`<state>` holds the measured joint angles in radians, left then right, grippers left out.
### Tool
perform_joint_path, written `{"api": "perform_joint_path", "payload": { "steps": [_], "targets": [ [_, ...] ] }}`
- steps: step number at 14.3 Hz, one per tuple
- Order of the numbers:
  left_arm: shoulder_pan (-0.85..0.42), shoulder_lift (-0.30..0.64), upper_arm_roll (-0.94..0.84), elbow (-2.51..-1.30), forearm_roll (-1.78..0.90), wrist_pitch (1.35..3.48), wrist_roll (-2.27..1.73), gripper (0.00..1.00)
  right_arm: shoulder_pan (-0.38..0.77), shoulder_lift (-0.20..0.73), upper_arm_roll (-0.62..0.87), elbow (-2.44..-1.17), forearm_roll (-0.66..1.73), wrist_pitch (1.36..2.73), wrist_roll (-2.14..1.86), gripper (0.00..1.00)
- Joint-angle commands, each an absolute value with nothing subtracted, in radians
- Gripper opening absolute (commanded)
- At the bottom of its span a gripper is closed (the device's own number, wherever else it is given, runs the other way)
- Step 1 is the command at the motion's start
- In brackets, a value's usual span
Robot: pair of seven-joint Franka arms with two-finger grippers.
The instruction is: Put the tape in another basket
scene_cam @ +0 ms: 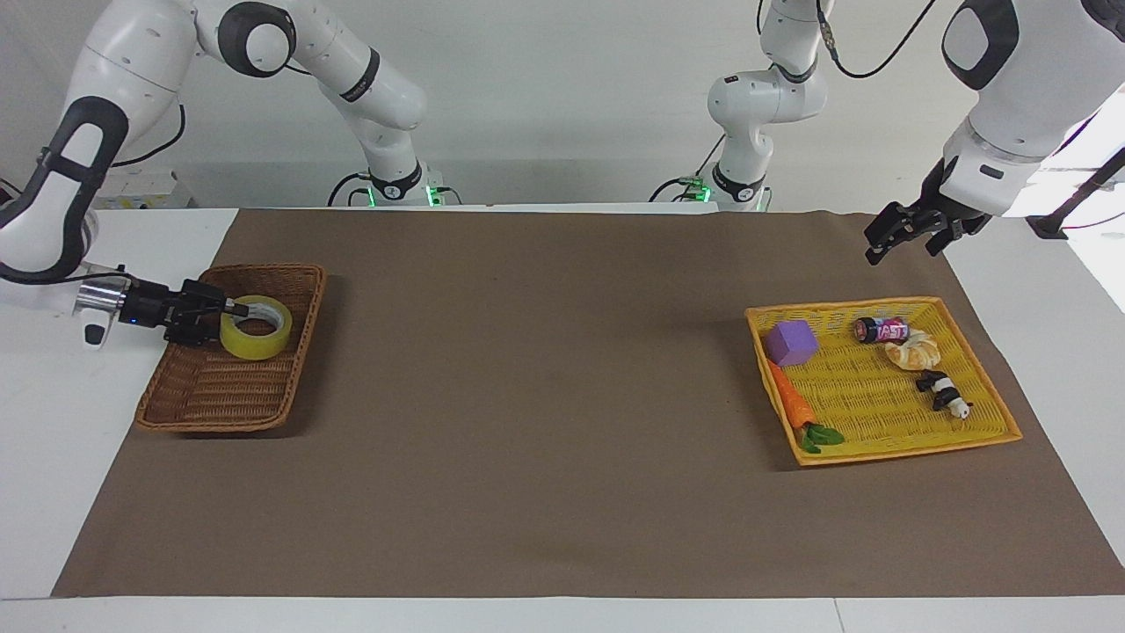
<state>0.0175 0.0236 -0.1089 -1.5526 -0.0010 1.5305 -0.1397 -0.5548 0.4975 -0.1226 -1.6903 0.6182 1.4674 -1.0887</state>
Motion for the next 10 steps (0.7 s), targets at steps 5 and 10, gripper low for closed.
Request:
{"api": "perform_joint_path", "payload": {
  "steps": [5, 10],
  "targets": [
    [0.026, 0.011, -0.095, -1.577, 0.008, 1.520, -0.143, 1.00, -0.382, 0.273, -0.110, -1.689, 0.321, 1.655, -1.098, 0.99],
    [0.029, 0.011, -0.097, -1.577, 0.008, 1.520, -0.141, 1.00, -0.184, 0.109, -0.110, -1.686, 0.126, 1.687, -0.734, 0.99]
  ]
}}
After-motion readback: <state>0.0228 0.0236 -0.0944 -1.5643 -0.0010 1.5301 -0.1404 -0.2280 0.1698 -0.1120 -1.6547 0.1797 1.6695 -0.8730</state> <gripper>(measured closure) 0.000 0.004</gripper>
